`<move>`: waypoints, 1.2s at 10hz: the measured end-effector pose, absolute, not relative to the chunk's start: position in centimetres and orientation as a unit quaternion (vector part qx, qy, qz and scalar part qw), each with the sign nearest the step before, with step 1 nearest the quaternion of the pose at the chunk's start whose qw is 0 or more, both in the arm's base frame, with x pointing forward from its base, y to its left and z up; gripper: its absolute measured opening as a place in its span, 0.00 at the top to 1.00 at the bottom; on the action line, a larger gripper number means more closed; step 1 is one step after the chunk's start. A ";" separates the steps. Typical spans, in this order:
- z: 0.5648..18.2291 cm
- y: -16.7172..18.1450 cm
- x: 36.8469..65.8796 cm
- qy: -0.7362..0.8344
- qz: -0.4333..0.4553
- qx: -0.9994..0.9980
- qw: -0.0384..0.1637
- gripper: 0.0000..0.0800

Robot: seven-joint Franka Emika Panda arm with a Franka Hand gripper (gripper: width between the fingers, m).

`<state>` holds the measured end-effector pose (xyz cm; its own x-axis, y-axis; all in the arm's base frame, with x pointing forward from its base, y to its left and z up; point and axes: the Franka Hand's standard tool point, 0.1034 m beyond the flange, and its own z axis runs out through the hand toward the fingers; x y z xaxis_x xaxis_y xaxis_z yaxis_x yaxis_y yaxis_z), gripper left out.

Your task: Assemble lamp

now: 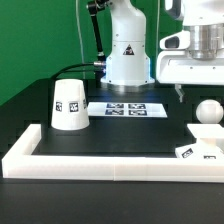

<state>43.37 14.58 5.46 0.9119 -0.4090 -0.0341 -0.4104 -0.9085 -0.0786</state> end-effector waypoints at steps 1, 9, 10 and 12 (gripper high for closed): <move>5.5 14.6 43.4 0.210 0.009 -0.977 0.042 0.13; 4.7 17.0 40.5 0.186 0.013 -0.982 0.039 0.13; 4.6 16.5 40.3 0.173 0.039 -0.984 0.035 0.13; 4.7 15.5 40.6 0.158 0.103 -0.981 0.035 0.13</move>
Offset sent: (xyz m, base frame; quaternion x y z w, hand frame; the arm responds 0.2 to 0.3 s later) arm -0.0274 0.0141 0.0006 -0.0043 0.0086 0.0287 0.9995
